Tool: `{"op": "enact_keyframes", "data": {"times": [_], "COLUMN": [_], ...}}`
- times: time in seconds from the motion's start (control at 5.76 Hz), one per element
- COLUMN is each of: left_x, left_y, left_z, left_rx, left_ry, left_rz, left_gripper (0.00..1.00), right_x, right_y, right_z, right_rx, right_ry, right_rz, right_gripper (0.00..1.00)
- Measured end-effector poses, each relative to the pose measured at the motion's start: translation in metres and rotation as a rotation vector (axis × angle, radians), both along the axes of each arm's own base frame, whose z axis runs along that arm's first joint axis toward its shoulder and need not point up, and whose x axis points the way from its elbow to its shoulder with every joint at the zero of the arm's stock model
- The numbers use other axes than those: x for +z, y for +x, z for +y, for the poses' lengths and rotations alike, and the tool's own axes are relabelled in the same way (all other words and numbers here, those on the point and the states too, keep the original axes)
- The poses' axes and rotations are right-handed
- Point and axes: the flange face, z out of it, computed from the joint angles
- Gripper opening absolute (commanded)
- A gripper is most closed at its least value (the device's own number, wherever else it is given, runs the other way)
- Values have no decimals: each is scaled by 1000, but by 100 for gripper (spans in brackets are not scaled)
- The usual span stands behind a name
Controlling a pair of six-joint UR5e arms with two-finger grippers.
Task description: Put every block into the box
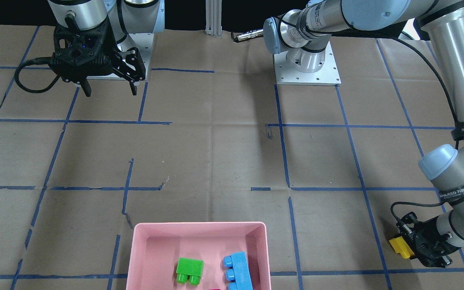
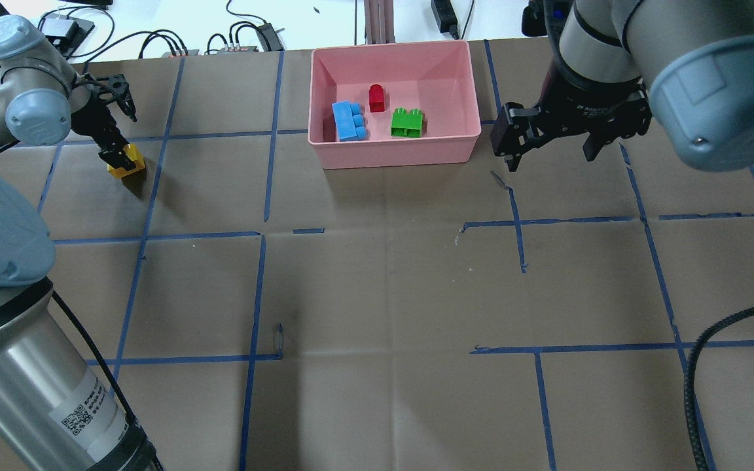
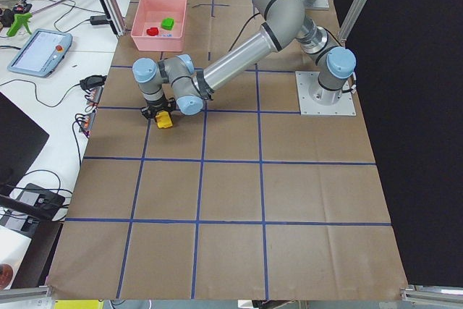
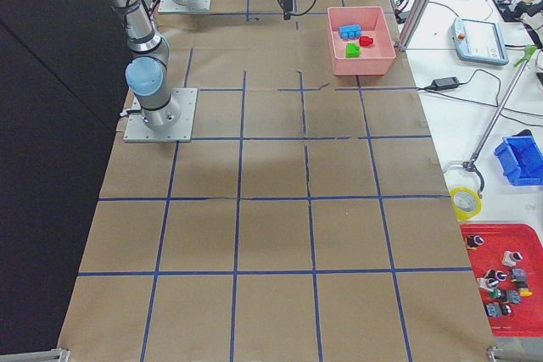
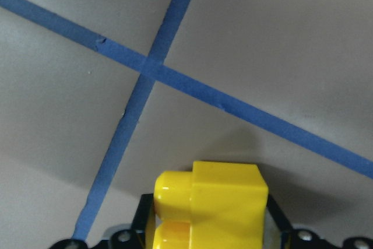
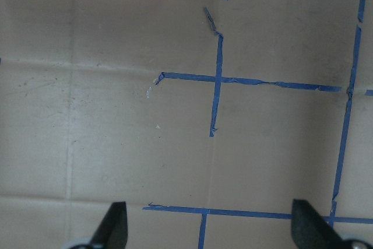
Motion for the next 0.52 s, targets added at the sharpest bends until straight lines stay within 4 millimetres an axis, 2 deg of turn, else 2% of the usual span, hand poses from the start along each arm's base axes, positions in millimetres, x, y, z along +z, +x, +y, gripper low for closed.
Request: {"op": "enact_keyframes", "data": {"times": [0.17,0.52], "left_x": [10,69], "left_y": [0,-4], "left_z": [-1,-1], "left_rx": [5,86], "left_ry": [-10,-50], "left_rz": [-9,-25], "left_gripper": [21,20], "right_x": [5,-2], "right_y": [1,1], "right_z": [4,8], "right_rx": [-3,-5], "right_ry": [-7,42], "right_rz": [-12,-15], "right_gripper": [100,100]}}
